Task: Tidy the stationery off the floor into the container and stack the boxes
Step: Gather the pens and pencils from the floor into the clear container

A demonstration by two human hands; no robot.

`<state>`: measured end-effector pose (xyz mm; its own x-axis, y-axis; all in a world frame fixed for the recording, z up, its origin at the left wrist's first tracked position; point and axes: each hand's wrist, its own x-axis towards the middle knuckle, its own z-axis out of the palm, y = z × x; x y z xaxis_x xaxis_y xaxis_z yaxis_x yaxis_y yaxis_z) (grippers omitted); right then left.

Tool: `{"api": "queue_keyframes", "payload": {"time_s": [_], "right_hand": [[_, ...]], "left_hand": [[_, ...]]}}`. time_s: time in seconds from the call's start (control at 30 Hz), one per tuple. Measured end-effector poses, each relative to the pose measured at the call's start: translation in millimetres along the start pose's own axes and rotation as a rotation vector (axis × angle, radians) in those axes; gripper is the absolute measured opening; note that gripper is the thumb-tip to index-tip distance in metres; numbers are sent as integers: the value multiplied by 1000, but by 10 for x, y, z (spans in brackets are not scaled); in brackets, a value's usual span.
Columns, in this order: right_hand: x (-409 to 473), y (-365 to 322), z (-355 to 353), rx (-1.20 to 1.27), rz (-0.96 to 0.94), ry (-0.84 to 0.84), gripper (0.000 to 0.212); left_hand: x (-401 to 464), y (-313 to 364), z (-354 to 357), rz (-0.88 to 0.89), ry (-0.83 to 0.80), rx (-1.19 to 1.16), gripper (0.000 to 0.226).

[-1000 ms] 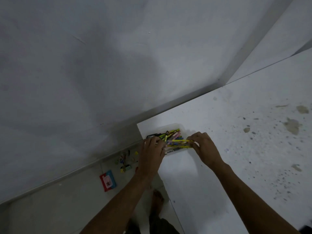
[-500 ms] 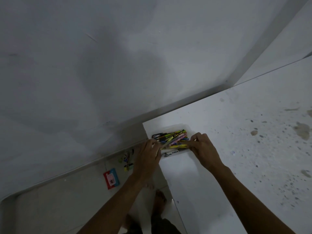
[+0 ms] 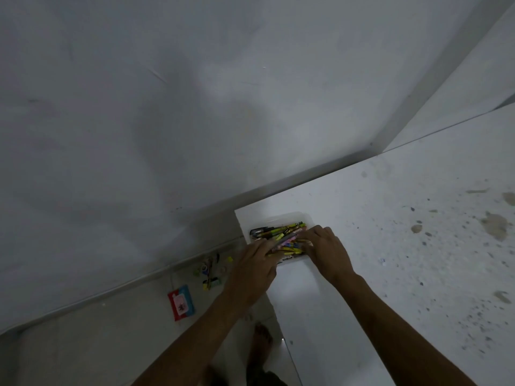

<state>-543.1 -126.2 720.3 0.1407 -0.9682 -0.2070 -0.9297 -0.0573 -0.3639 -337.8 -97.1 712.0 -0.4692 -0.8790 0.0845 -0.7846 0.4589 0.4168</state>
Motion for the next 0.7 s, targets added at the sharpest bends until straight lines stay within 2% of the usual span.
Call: {"api": "queue_keyframes", "payload": {"time_s": [0.1,0.27,0.47,0.6,0.7], "right_hand": [[91,-26,44,-22,-23,-6,25],[124,-42,157,-31,-41,5,22],[65,-58,172,-42,-81,73,21],[30,-63,87,-28,-204,157,14],[-41,-1,40,-57,-271,128,7]], "left_hand": [[38,9,28,12,8,28,22],[69,-15,14,-16,17,31,28],[18,-121,-70,-86,1,-165,30],[-21,-188,-121,-101,-43,-255,31],[-70,-203,-134,-74,-75,-240,29]]}}
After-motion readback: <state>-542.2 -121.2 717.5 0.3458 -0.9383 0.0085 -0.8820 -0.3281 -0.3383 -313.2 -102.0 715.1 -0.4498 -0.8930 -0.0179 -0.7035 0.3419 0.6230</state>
